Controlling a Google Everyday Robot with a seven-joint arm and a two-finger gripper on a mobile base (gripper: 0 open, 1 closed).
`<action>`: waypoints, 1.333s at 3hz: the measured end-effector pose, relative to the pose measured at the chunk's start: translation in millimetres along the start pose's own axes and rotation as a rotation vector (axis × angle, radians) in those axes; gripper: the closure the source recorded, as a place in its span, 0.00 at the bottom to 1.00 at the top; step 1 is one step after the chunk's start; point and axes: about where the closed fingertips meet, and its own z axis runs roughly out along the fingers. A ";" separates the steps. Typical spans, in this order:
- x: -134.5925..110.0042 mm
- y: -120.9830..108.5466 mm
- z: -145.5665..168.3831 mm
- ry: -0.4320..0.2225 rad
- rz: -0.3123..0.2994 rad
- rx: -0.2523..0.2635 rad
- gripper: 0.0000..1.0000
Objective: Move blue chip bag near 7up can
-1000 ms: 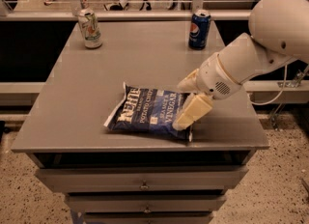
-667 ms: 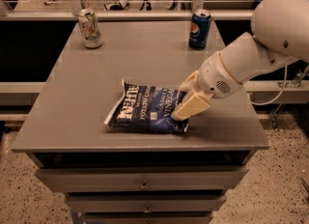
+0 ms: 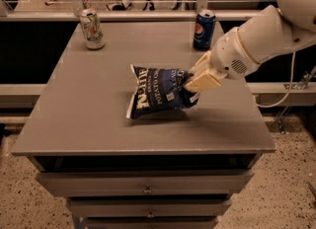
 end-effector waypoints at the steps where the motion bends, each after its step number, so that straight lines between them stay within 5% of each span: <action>1: -1.1 -1.5 0.6 -0.008 0.002 0.006 1.00; 2: -7.1 -10.8 3.6 -0.055 0.011 0.040 1.00; 4: -43.8 -117.1 39.4 -0.147 0.134 0.190 1.00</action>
Offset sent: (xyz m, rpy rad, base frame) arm 0.0258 0.0044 0.0048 0.1009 -0.0724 -0.0664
